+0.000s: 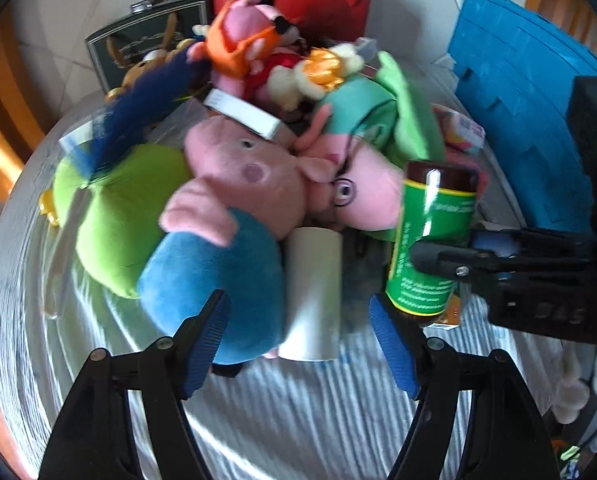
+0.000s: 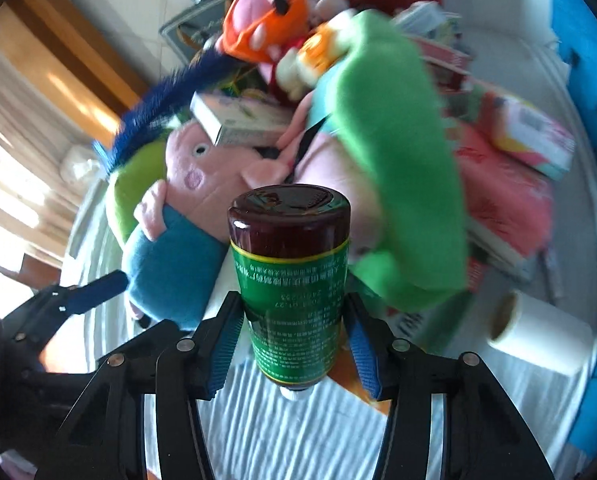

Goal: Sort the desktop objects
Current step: 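Grasp the white paper roll with the left tool while the right tool grasps the green-labelled bottle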

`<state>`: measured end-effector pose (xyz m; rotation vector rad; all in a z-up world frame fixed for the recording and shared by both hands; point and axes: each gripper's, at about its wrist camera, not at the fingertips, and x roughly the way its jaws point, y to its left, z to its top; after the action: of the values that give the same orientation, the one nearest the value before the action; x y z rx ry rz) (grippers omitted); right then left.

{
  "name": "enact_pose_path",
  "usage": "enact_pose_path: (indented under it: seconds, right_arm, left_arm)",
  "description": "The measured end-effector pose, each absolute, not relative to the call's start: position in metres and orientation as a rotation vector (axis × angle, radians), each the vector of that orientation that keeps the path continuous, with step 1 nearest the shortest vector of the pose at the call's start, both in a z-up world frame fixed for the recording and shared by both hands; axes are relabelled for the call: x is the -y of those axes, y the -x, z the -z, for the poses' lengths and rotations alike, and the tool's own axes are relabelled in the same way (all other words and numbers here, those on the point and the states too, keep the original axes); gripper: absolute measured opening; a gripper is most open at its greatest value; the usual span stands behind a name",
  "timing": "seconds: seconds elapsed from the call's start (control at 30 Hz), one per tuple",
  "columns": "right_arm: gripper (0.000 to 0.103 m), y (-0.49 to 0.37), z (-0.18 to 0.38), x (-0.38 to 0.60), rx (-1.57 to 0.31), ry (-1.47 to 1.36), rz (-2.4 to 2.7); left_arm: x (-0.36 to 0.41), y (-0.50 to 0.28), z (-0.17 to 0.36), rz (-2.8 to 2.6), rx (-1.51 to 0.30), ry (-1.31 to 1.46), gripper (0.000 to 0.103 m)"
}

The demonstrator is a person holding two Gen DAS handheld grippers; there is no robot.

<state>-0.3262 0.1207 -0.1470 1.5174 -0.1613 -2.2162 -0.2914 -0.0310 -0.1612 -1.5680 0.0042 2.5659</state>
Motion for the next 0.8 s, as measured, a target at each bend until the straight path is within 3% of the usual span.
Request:
enact_pose_path:
  seconds: [0.13,0.23,0.47,0.53,0.8]
  right_arm:
    - [0.051,0.316,0.137,-0.158,0.197,-1.532,2.286]
    - [0.051,0.317,0.137,-0.174,0.21,-1.556,2.328]
    - [0.051,0.325,0.144,-0.176,0.213,-1.588,2.335]
    - [0.051,0.327,0.145,-0.173,0.201,-1.589,2.334]
    - [0.051,0.32,0.131,-0.164,0.149,-1.523,2.339]
  left_arm:
    - [0.012,0.307,0.191,-2.472,0.002,1.657,0.071]
    - [0.007,0.321,0.215,-2.453,-0.023,1.738,0.065]
    - [-0.009,0.341,0.235,-2.451,-0.134,1.778,0.065]
    - [-0.012,0.342,0.236,-2.465,-0.179,1.784,0.046]
    - [0.002,0.316,0.198,-2.504,-0.073,1.638,0.045]
